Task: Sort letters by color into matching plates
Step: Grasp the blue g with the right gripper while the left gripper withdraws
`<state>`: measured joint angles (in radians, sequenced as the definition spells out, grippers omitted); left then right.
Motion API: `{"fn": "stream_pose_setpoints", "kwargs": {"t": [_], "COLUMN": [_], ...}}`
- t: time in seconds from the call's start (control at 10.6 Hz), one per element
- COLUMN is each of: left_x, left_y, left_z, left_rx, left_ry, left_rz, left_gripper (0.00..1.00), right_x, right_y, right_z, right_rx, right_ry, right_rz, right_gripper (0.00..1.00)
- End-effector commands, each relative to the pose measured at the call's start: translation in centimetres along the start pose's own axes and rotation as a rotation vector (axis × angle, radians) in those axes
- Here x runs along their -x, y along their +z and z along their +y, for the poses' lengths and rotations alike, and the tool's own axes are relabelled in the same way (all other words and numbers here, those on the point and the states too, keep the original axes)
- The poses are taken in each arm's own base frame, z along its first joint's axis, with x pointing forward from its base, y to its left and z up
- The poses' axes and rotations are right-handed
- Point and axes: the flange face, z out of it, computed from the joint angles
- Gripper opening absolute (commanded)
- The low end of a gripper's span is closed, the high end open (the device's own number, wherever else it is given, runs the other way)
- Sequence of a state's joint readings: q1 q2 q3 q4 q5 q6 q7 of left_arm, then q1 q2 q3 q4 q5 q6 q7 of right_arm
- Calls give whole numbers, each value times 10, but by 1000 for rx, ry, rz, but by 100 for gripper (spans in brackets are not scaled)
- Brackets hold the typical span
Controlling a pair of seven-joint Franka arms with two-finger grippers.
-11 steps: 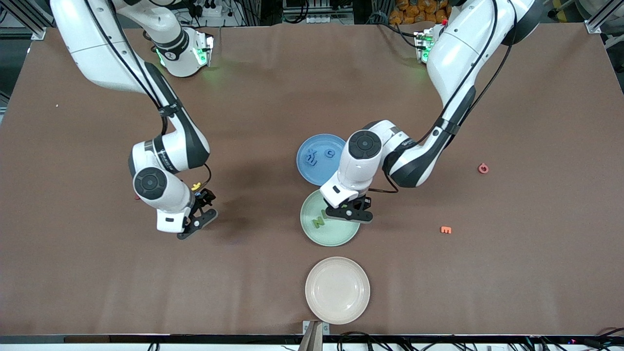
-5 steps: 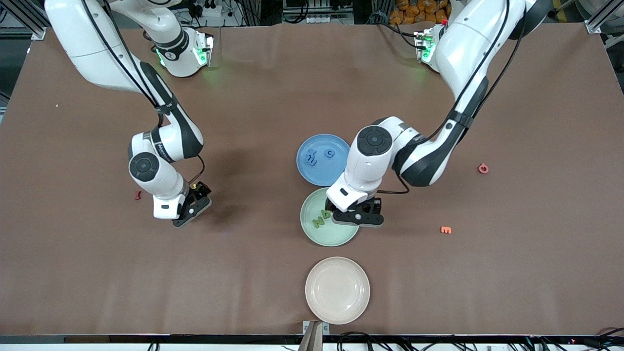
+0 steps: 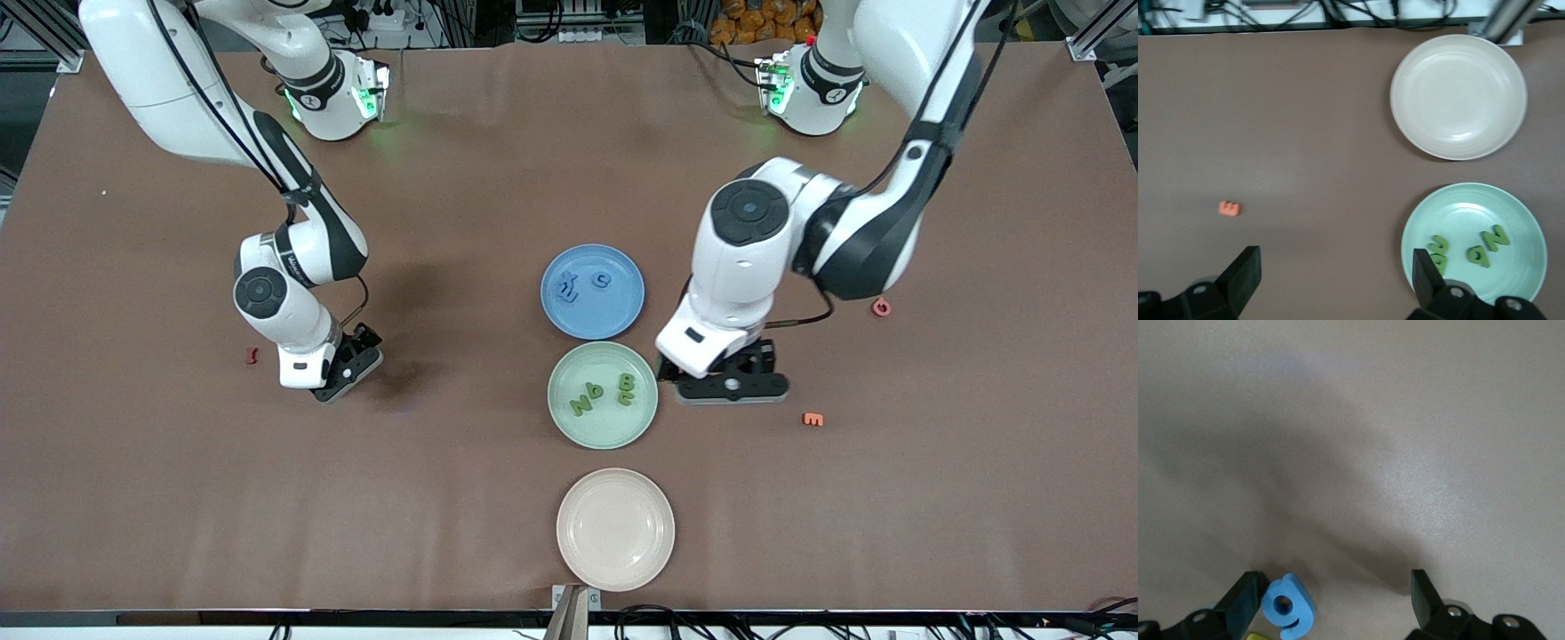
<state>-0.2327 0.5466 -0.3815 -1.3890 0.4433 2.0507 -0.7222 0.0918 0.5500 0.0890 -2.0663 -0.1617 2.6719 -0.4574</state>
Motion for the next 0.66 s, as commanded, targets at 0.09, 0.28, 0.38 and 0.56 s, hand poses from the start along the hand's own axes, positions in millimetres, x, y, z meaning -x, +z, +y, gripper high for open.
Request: {"fn": "stream_pose_setpoints", "kwargs": {"t": [0.09,0.28,0.38,0.56], "left_x": [-11,-16,-16,-17], "left_y": [-73,-112,-125,-144], "left_z": [-76,-104,-118,-161], "left_rx": [-11,37,30,-25], "left_ry": [-45,-69,-92,-38], "left_rz": [-63,-52,-52,-66], "left_gripper": [100,100,100,100], "right_x": [14,17,18,16], "right_y": [-12,-11,-10,-8], "right_z": [-8,-11,-12,-14], "right_rx": [10,14,14,20], "right_ry": [-28,-33,-34,-52], "right_rz": [3,13,11,12], "right_gripper": [100,96,92,81]}}
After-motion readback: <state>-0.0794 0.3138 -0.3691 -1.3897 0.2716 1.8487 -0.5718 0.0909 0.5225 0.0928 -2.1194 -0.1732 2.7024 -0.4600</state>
